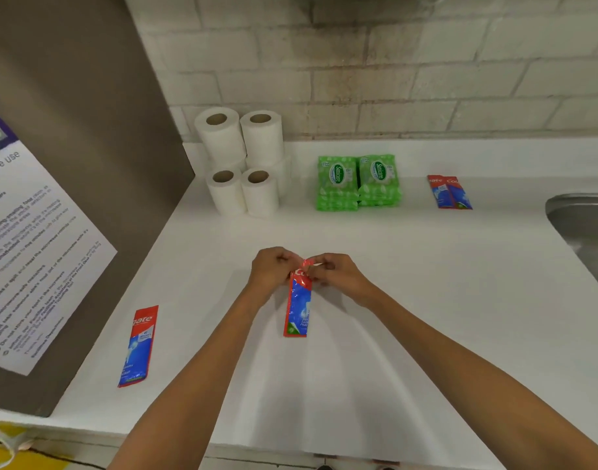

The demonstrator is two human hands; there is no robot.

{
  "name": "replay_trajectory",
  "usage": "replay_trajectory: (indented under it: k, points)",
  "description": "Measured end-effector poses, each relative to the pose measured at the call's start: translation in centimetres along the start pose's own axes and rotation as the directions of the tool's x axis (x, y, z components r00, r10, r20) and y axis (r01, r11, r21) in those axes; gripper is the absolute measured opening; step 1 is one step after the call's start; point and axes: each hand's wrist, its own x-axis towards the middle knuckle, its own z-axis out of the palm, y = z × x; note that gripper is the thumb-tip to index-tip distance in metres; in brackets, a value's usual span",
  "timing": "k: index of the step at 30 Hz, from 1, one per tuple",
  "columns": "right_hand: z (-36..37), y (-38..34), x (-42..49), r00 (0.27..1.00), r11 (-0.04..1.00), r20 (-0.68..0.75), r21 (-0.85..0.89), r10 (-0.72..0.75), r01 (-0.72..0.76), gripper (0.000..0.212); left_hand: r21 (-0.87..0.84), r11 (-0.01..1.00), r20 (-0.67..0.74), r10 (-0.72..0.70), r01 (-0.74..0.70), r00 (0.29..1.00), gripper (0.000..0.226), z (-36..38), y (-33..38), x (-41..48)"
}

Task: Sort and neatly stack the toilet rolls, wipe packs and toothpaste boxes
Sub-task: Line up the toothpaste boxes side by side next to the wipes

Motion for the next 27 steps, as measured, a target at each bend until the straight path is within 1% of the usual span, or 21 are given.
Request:
replay_trajectory:
  k: [1, 3, 5, 8, 11, 15, 19, 21, 23, 27]
  points:
    - [-0.8, 0.0, -0.2, 1.000, 1.000, -0.015, 0.011, 0.001, 0.000, 0.032, -0.036, 0.999, -0.012, 0.007, -0.007, 1.000, 0.005, 0.6, 0.8, 0.5]
    - [-2.5, -0.2, -0.8, 0.999, 1.000, -0.037, 0.024, 0.007, -0.006, 0.031, -0.092, 0.996, -0.034, 0.018, -0.021, 0.999, 0.008, 2.1, 2.4, 1.3]
    - [-4.3, -0.4, -1.3, 0.999, 0.999, -0.046, 0.044, 0.019, -0.017, 0.025, -0.152, 0.988, -0.044, 0.029, -0.035, 0.999, 0.007, 3.6, 3.9, 2.0]
    - [-8.2, -0.6, -2.2, 0.996, 0.995, -0.080, 0.089, 0.040, -0.033, 0.012, -0.238, 0.970, -0.029, 0.037, -0.043, 0.999, 0.003, 7.1, 6.6, 2.9]
    - [-13.0, -0.7, -3.0, 0.985, 0.990, -0.156, 0.128, 0.074, -0.054, 0.014, -0.285, 0.957, 0.014, 0.053, -0.046, 0.999, 0.003, 11.2, 9.4, 3.4]
    - [-19.9, -0.1, -2.8, 0.939, 0.986, -0.321, 0.147, 0.126, -0.082, 0.029, -0.286, 0.957, 0.080, 0.063, -0.037, 0.995, 0.007, 16.3, 12.1, 3.5]
    - [-26.7, 1.4, -0.8, 0.862, 0.985, -0.483, 0.143, 0.156, -0.098, 0.030, -0.224, 0.973, 0.153, 0.096, -0.060, 0.984, 0.018, 20.5, 12.8, 3.5]
    - [-29.4, 2.0, 0.6, 0.824, 0.988, -0.545, 0.099, 0.156, -0.122, 0.034, -0.200, 0.978, 0.169, 0.098, -0.063, 0.981, 0.021, 22.0, 12.9, 3.9]
    - [-31.6, 2.1, 2.0, 0.795, 0.989, -0.591, 0.025, 0.133, -0.147, 0.034, -0.173, 0.983, 0.173, 0.097, -0.066, 0.980, 0.019, 23.2, 12.9, 4.6]
    - [-34.6, 2.3, 4.8, 0.767, 0.972, -0.636, -0.113, 0.090, -0.208, 0.034, -0.139, 0.987, 0.164, 0.102, -0.079, 0.981, 0.012, 24.4, 12.6, 6.1]
